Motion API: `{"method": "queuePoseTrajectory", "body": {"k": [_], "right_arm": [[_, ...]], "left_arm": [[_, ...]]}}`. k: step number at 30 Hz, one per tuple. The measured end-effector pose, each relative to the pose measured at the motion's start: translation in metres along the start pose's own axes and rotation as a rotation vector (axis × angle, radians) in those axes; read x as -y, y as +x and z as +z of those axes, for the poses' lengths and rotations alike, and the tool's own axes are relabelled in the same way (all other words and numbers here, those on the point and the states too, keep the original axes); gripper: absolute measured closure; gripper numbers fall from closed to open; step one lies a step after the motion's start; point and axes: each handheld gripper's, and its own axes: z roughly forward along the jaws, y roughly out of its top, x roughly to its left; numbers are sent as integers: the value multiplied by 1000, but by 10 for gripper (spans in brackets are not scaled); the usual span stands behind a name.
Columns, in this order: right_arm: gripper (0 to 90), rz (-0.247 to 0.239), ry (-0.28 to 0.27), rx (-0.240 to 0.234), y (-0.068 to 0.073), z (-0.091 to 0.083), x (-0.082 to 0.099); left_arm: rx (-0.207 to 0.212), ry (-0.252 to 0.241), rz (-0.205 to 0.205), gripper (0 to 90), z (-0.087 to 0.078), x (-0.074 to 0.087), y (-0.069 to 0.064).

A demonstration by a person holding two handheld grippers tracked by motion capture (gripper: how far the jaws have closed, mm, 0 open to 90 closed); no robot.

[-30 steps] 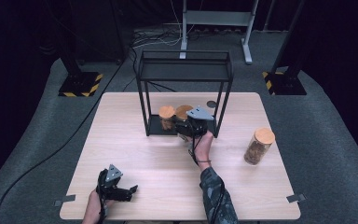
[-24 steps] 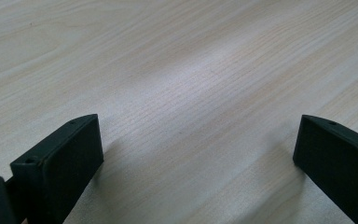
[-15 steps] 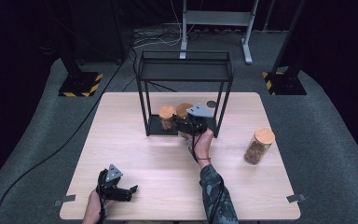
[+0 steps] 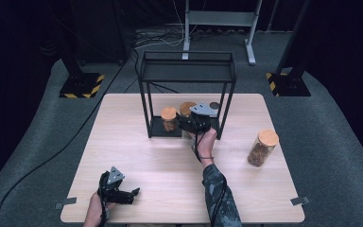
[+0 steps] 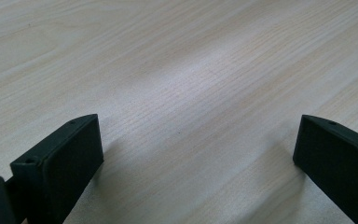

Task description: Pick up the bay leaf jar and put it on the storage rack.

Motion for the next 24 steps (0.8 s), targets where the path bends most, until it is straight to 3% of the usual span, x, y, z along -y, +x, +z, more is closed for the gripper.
{"method": "queuePoseTrajectory", "body": {"k": [24], "right_arm": [[248,-3,-3,9,-2,13,-4]], "left_arm": [[4,0,3,9,0,0,0]]}}
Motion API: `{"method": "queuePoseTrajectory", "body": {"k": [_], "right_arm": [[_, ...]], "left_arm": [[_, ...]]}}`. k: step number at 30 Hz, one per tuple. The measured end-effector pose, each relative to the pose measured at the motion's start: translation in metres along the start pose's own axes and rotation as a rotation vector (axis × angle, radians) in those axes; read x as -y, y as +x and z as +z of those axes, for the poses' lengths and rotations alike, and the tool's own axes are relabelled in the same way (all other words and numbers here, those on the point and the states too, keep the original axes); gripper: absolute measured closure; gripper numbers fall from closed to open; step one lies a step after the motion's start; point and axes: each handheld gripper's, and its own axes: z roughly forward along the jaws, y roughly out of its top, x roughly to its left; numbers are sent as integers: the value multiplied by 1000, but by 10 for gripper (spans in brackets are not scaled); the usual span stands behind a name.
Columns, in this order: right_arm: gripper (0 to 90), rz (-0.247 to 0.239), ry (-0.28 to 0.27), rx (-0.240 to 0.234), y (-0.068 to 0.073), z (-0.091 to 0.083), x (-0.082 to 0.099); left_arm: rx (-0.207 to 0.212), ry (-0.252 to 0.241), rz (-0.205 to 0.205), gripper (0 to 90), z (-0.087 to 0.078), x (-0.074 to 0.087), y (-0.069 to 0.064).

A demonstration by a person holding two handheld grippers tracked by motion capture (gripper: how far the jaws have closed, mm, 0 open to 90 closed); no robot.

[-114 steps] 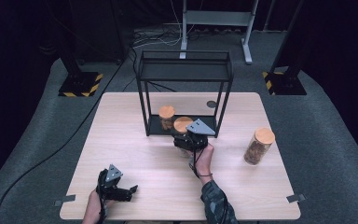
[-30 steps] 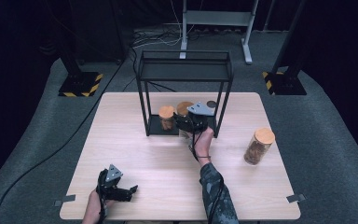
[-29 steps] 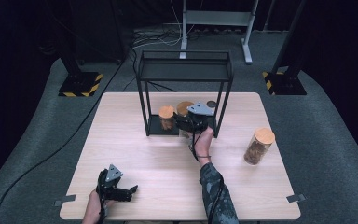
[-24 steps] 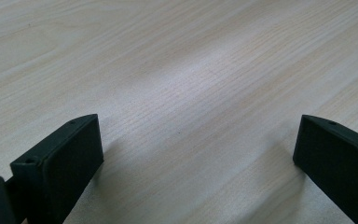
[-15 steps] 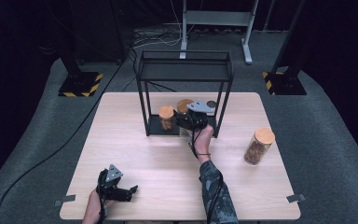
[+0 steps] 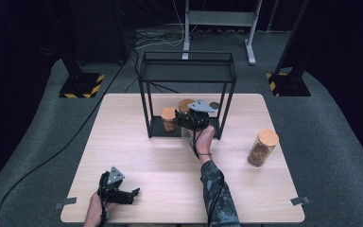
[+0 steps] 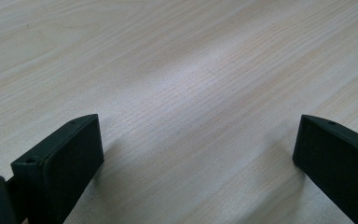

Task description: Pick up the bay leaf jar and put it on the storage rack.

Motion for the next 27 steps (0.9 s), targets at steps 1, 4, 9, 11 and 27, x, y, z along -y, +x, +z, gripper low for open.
{"method": "queuePoseTrajectory", "body": {"k": [1,4,9,11,27], "right_arm": [[248,0,1,0,0,0,0],[249,1,0,3,-1,1,-1],[248,0,1,8,-2,3,-2],[248,1,1,8,-3,3,-3],[248,4,8,16,-5,12,-6]], "left_arm": [[0,0,0,9,0,0,0],[1,-1,3,9,0,0,0],[1,-1,3,9,0,0,0],[2,-1,3,9,0,0,0],[8,-1,8,10,0,0,0]]}}
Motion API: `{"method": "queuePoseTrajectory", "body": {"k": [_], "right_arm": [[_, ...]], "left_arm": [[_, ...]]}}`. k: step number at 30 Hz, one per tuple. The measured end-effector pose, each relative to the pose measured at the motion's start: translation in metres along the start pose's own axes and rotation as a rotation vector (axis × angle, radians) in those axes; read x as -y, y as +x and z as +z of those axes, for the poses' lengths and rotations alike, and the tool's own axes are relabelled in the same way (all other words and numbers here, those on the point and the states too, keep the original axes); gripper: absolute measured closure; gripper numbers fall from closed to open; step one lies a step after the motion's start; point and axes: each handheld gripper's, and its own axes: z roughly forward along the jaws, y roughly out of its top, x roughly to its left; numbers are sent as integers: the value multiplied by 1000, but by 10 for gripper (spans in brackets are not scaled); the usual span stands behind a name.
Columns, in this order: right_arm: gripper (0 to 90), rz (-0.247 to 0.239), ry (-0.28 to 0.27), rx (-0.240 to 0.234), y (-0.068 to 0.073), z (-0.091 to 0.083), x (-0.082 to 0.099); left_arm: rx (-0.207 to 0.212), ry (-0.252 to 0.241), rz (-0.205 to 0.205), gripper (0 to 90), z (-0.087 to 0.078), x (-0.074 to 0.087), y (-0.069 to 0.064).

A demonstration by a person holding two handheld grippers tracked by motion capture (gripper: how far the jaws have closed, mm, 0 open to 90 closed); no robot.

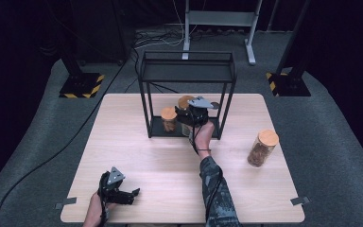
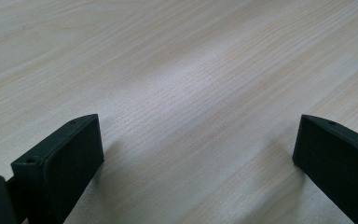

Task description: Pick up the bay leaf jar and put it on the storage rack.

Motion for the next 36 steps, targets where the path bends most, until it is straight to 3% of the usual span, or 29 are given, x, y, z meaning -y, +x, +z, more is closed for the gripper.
{"method": "queuePoseTrajectory", "body": {"k": [36], "right_arm": [[248,-4,-1,7,-4,17,-4]], "left_arm": [[3,2,6,9,0,0,0]]}}
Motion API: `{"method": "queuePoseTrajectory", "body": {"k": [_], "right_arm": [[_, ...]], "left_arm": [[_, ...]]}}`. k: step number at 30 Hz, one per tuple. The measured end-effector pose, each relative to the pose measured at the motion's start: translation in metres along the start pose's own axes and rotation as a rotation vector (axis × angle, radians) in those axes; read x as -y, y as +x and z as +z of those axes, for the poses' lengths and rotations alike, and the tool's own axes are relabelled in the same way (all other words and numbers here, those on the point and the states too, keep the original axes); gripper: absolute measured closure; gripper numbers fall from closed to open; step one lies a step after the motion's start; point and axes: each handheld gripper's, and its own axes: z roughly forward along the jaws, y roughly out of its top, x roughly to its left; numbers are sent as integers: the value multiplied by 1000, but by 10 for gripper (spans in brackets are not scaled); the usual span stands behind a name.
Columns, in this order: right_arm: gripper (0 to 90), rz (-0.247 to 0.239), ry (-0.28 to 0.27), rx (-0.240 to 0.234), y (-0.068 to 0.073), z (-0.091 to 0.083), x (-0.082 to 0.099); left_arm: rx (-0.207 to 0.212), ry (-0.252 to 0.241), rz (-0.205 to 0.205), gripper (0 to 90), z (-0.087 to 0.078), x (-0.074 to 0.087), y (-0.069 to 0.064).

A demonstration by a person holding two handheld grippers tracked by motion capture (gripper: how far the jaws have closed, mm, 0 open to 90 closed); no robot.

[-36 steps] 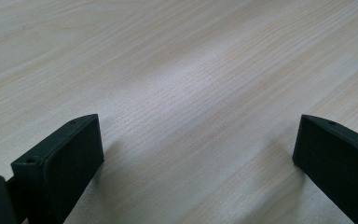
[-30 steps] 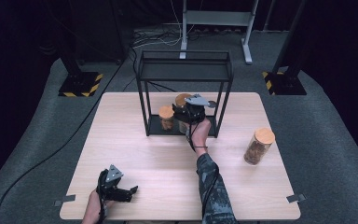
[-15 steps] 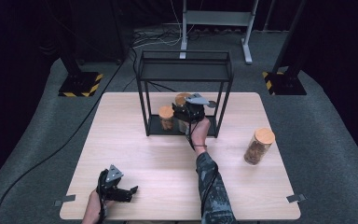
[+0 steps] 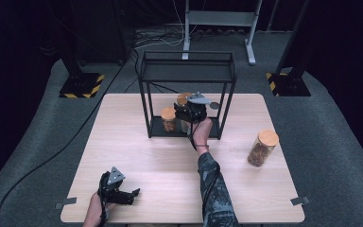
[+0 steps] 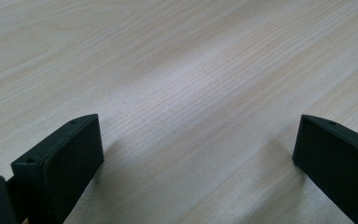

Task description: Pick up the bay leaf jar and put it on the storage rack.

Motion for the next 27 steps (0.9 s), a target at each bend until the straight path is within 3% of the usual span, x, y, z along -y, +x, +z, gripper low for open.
{"method": "queuePoseTrajectory", "body": {"k": [27], "right_arm": [[248,12,22,33,-3,23,6]], "left_arm": [[2,-2,1,10,0,0,0]]}}
